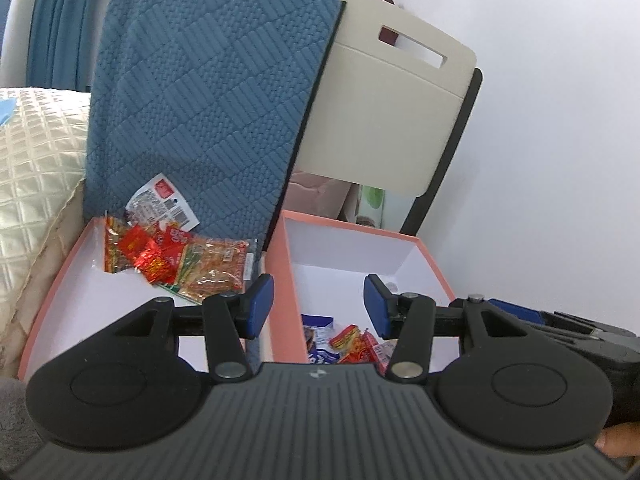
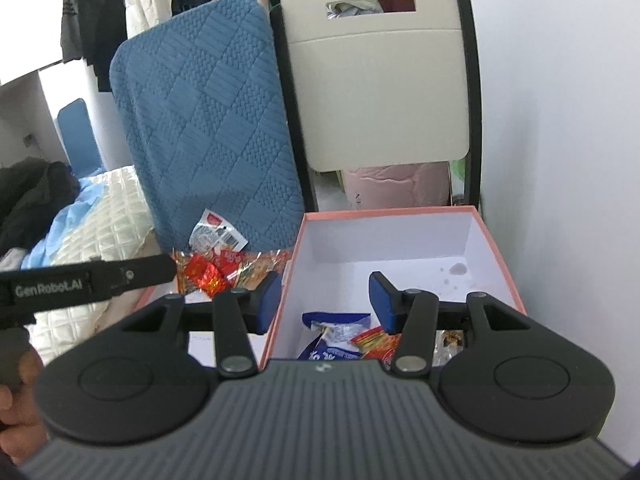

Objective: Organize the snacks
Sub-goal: 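Withdraw both tools from the box back toward the snack tray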

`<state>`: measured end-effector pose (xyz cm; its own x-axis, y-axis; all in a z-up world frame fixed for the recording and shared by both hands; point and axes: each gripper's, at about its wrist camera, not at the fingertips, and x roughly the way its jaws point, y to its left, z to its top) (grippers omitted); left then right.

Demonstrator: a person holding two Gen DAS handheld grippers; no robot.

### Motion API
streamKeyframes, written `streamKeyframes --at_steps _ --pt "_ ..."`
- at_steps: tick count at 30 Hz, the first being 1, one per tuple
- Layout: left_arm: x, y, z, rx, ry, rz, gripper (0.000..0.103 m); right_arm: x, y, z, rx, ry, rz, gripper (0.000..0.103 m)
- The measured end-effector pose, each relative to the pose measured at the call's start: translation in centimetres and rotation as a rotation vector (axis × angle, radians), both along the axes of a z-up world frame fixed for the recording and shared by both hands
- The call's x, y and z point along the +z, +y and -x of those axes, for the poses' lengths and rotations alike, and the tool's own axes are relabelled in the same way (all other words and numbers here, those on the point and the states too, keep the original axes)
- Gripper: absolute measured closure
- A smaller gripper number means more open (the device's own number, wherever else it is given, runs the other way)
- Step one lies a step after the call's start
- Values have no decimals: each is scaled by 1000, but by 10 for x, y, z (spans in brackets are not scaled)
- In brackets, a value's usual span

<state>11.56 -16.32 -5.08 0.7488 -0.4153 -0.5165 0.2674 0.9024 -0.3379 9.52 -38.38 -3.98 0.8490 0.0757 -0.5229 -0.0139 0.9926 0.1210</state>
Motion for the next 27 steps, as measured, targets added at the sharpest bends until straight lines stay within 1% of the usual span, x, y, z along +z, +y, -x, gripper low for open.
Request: streamKeyframes --at_steps 8,13,17,22,27 --pt "-17 34 3 13 -5 15 47 -13 24 3 -9 13 8 52" --pt "-32 56 -2 6 19 71 47 -26 44 5 -12 19 15 52" --pt "-41 65 -3 -4 16 57 47 -35 58 5 -8 12 15 52" --pt "-55 83 -5 4 33 76 47 -47 77 4 7 24 10 52" --pt "-69 101 -8 24 49 90 47 -58 97 2 36 41 37 52"
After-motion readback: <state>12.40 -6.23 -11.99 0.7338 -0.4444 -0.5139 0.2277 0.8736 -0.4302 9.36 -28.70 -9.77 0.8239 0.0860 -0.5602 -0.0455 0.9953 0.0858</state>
